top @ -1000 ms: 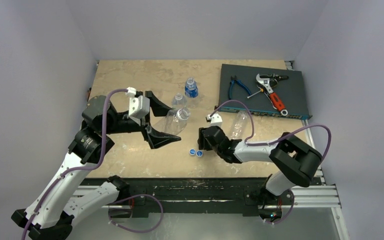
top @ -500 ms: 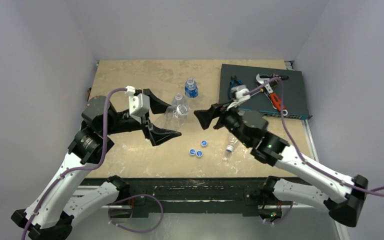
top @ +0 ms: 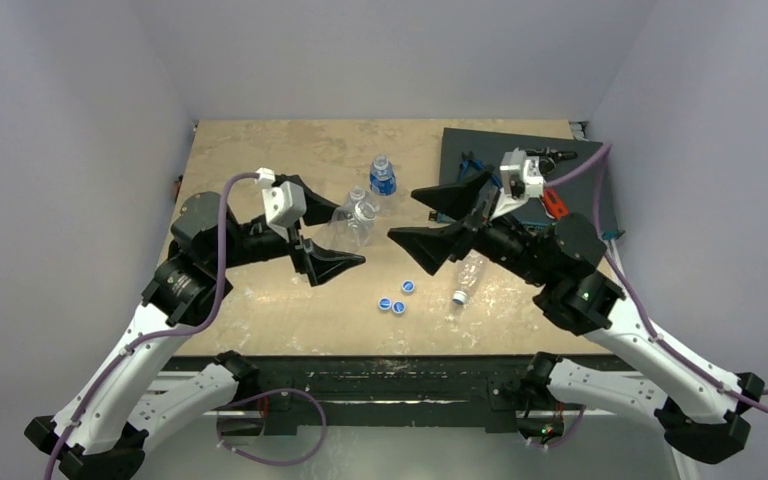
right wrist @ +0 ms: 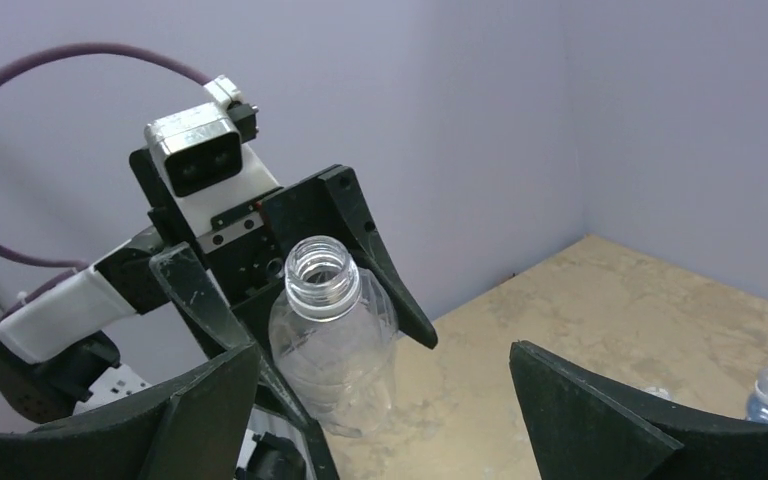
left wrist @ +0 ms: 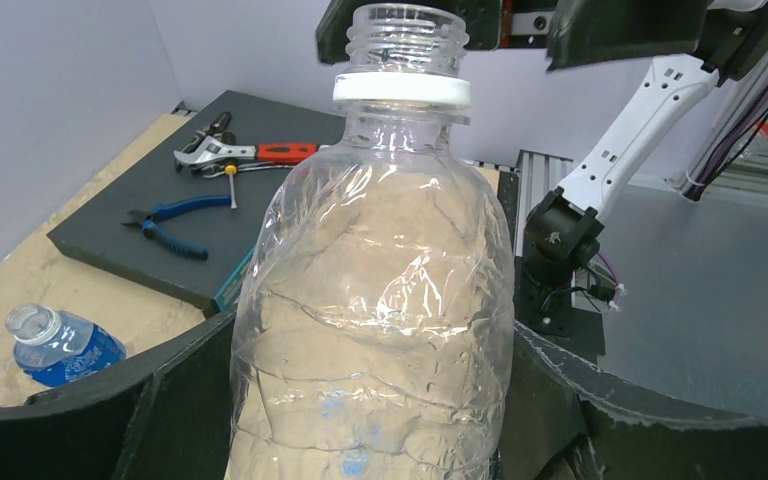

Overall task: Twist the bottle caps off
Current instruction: Place the bottle cap at the center of the board, then place the plastic bottle at the center of the board.

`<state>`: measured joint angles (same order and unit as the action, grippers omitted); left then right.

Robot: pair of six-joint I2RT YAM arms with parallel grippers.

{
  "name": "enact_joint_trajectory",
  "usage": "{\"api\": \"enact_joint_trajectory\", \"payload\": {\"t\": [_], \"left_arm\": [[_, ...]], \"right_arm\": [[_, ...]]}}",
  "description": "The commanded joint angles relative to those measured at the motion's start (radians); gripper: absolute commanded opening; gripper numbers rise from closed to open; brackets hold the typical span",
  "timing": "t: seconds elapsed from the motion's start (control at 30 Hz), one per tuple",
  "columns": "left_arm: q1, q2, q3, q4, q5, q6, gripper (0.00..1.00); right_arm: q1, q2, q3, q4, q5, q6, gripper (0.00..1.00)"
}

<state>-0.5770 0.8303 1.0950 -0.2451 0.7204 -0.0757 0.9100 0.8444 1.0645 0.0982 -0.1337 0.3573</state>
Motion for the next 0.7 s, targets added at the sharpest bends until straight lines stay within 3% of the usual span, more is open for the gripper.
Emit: {"api": "enact_joint_trajectory", "payload": {"t": [0.0, 0.2, 0.37, 0.53, 0.67], "left_arm": [[0.001, -0.002, -0.002, 0.067, 0.012, -0.033, 0.0], [0.0, -0.002, -0.015, 0.064, 0.028, -0.029, 0.0], [0.001, 0.0, -0.02, 0.061, 0.019, -0.022, 0.0], [0.002, 0.002, -0.02, 0.066, 0.013, -0.027, 0.0], [0.002, 0.014, -0.016, 0.075, 0.015, -0.037, 0.0]], "right_arm": [[0.004, 0.067, 0.06, 0.069, -0.099, 0.006, 0.99], [0.004, 0.145, 0.064, 0.209, -0.139, 0.058, 0.96], [0.004, 0.202, 0.078, 0.263, -0.143, 0.089, 0.84], [0.012, 0.234, 0.08, 0.28, -0.153, 0.115, 0.66], [0.034, 0.258, 0.085, 0.266, -0.127, 0.112, 0.38]]}}
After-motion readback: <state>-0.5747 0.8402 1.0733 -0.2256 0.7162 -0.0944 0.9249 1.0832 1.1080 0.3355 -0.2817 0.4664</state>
